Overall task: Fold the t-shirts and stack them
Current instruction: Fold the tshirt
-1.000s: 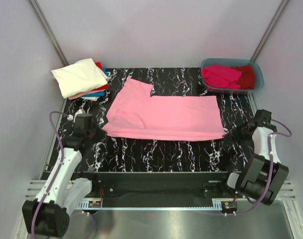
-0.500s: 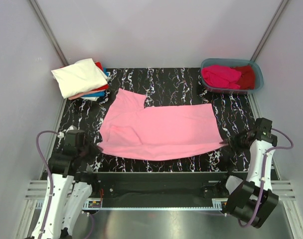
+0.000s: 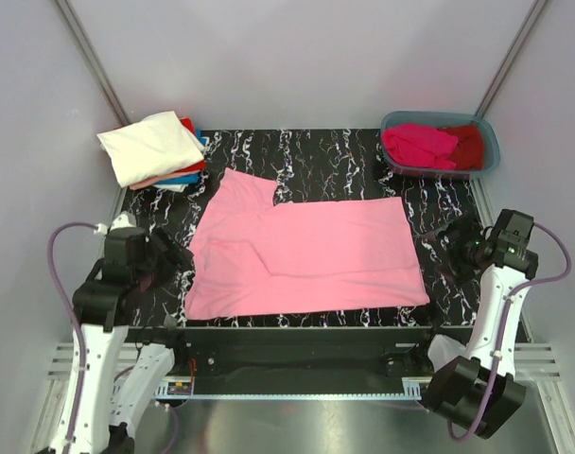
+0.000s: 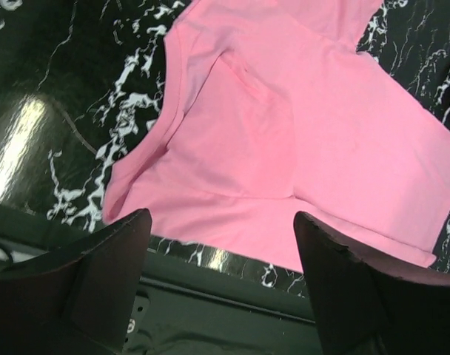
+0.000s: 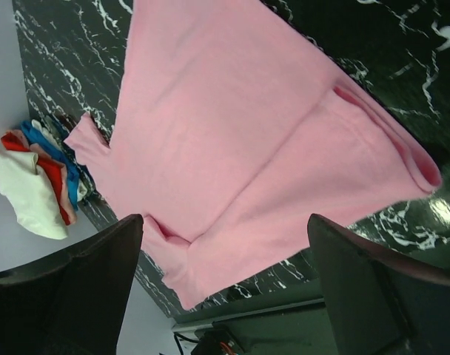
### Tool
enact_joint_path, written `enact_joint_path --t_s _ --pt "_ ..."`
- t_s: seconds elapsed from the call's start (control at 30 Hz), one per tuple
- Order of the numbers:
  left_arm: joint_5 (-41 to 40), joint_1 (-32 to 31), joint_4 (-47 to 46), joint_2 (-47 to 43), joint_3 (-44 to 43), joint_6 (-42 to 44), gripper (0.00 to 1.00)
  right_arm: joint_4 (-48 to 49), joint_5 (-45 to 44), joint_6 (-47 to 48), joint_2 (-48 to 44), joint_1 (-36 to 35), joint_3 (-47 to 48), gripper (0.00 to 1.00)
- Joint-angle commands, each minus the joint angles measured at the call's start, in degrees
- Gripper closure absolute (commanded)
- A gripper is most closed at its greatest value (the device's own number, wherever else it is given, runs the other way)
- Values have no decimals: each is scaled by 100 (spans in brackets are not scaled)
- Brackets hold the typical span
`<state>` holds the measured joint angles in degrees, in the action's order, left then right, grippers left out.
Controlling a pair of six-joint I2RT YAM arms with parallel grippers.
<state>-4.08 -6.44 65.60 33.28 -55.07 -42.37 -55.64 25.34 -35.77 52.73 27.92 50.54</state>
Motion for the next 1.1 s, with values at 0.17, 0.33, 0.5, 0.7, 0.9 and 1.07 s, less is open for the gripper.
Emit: enact_joint_path --t_s 0.17,0.33,0.5,0.7,0.9,1.07 --pt "679 11 -2831 1655 539 212 23 1416 -792 52 2107 -1339 1474 10" --pt "1304 -156 -4597 2216 1674 246 16 1116 -2049 245 4118 -2133 3046 21" --pt "1330 -253 -5478 2613 2393 300 17 906 -2201 325 5439 -2142 4059 33" --pt "1155 -349 -6418 2798 2922 309 17 985 -2323 167 6459 -2282 4709 34" --pt "1102 -376 -6481 3070 2888 256 17 739 -2682 334 7303 -2432 5500 36" --pt "1119 -376 -6543 3080 2905 247 18 747 -2736 307 7646 -2502 5738 37"
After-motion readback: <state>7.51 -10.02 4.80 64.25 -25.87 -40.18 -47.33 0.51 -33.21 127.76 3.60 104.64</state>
